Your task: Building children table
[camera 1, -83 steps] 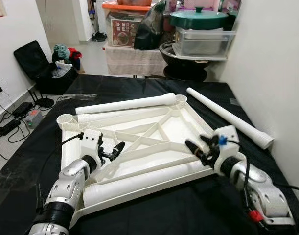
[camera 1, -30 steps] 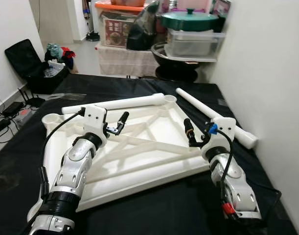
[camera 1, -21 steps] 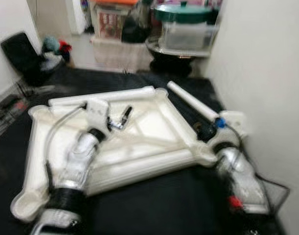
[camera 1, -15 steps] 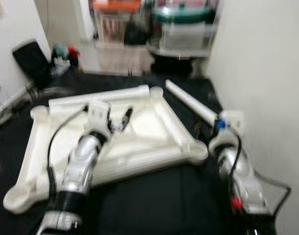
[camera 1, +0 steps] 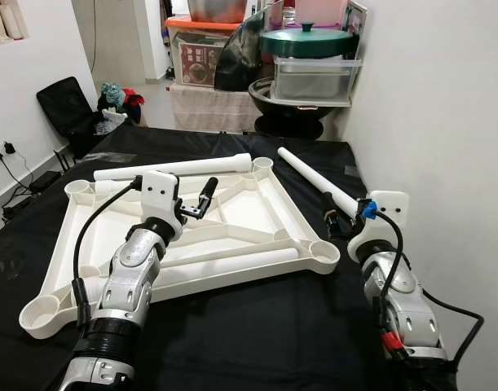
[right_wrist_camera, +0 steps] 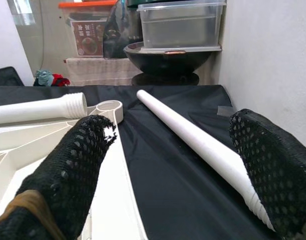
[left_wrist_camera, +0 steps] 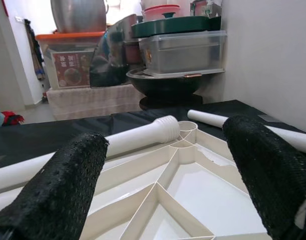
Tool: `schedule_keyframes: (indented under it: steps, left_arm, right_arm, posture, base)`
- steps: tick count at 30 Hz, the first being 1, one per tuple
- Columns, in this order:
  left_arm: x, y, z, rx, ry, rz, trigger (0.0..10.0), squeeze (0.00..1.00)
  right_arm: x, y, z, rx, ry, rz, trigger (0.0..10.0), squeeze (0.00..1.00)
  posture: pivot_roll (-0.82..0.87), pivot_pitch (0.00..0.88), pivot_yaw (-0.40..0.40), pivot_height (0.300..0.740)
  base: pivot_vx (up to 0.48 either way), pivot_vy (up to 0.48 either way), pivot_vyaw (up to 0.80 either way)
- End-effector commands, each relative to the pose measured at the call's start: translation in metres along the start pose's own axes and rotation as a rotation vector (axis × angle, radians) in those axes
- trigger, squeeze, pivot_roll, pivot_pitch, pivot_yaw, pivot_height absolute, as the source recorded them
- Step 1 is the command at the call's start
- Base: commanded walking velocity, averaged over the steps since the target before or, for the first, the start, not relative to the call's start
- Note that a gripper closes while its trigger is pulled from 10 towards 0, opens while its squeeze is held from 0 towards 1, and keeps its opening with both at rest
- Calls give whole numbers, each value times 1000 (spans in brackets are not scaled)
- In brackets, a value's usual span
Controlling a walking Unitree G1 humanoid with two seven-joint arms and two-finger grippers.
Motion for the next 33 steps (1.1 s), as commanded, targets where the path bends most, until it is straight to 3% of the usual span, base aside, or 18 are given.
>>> schedule_keyframes:
  steps: [1, 7, 13, 14, 18, 21, 25, 27, 30, 33]
  left_arm:
    - [2, 0, 0, -5, -9, -3, 10000, 0]
    - [-4, -1, 1, -7, 14, -11, 10000, 0]
    - [-4, -1, 2, -8, 18, -12, 10000, 0]
    - [-4, 0, 2, -6, 18, -19, 10000, 0]
    - [-3, 2, 3, 0, 17, -24, 10000, 0]
    - [-5, 11, 13, 28, 32, -33, 10000, 0]
    - [-7, 12, 16, 30, 41, -36, 10000, 0]
    - [-10, 15, 23, 32, 57, -46, 10000, 0]
    - [-13, 17, 25, 33, 68, -49, 10000, 0]
    - [-17, 12, 25, 16, 82, -45, 10000, 0]
  right_arm:
    - [-6, -5, -1, -32, 25, 4, 10000, 0]
    - [-31, -28, -4, -132, 142, 37, 10000, 0]
    - [-42, -23, -11, -92, 196, 15, 10000, 0]
    - [-53, -24, -25, -99, 262, 12, 10000, 0]
    - [-55, -33, -29, -152, 282, 4, 10000, 0]
    - [-44, -47, -35, -246, 246, -19, 10000, 0]
    - [-45, -52, -33, -277, 250, -22, 10000, 0]
    - [-38, -66, -24, -383, 208, -33, 10000, 0]
    - [-30, -67, -17, -406, 170, -23, 10000, 0]
    - [-43, -61, -11, -375, 209, -30, 10000, 0]
  posture:
    - [62, 0, -50, 740]
    - [67, 0, -56, 740]
    - [73, 0, -54, 740]
    - [97, 0, -74, 740]
    - [113, 0, -88, 740]
    - [128, 0, -97, 740]
    - [131, 0, -100, 740]
    - [131, 0, -100, 740]
    - [119, 0, -90, 740]
    - [106, 0, -81, 740]
  base:
    - [0, 0, 0]
    - [0, 0, 0]
    - [0, 0, 0]
    - [0, 0, 0]
    - [0, 0, 0]
    - [0, 0, 0]
    - [0, 0, 0]
    - [0, 0, 0]
    - [0, 0, 0]
    - [0, 0, 0]
Point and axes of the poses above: a point about 5 cm out from each wrist's last joint towards the gripper, its own z axis pointing back from the gripper into the wrist, its own x axis along the axis of the wrist's last joint, y = z × x, the point moved 6 cm from there along -z, pointing out of the wrist towards the gripper, and after that the axes turned 4 degrees about -z, right-handed, at the moved point
